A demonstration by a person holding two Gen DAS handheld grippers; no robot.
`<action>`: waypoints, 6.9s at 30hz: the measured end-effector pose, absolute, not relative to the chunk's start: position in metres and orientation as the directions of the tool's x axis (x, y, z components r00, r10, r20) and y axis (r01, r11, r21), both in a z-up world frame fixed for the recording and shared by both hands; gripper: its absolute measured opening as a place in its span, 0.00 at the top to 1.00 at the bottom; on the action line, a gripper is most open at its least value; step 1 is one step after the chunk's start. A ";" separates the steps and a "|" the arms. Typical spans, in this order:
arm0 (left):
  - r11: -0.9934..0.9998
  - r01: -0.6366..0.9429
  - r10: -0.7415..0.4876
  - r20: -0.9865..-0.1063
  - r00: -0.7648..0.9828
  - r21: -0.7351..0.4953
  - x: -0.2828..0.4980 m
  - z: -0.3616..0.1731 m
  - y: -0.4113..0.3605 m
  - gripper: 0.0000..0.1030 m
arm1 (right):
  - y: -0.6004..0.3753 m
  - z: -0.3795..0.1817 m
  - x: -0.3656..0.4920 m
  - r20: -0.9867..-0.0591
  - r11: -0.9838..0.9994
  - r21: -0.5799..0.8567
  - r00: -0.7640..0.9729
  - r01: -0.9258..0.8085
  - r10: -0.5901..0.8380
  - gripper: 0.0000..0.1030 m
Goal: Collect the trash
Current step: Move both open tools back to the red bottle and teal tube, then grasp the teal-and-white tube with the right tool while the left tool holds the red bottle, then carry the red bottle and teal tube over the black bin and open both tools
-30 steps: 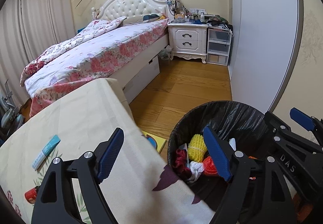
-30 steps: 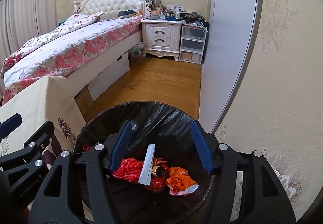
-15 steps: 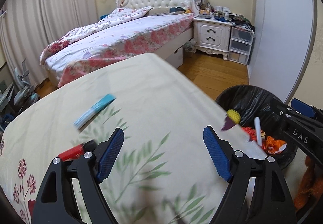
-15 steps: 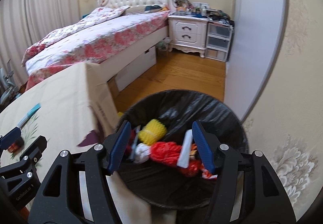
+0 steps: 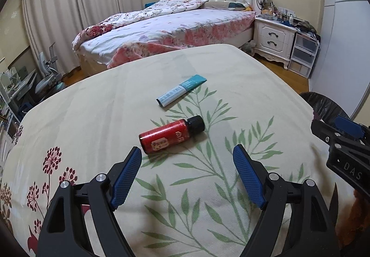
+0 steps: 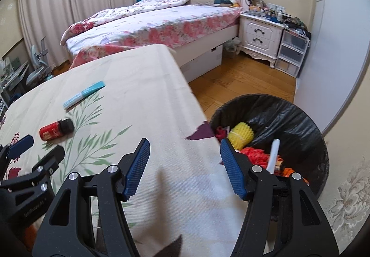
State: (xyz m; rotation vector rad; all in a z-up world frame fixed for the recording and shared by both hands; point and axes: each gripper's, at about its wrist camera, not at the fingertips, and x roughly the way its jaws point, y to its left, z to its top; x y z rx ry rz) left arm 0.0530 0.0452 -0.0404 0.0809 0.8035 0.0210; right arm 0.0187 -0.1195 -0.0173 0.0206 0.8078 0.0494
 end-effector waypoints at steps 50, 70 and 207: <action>0.976 -0.200 0.194 -0.759 0.621 0.086 0.056 -0.046 0.184 0.31 | -0.019 -0.033 0.057 -0.790 0.973 0.049 0.587 -0.225 0.175 0.32; 0.946 -0.320 0.239 -0.760 0.605 0.043 0.041 -0.044 0.263 0.31 | 0.056 -0.027 0.108 -0.778 0.980 0.075 0.603 -0.185 0.173 0.25; 0.915 0.400 -0.288 -0.613 0.736 0.050 0.108 -0.016 -0.163 0.31 | -0.287 -0.026 0.031 -0.642 0.932 0.031 0.722 0.360 -0.258 0.88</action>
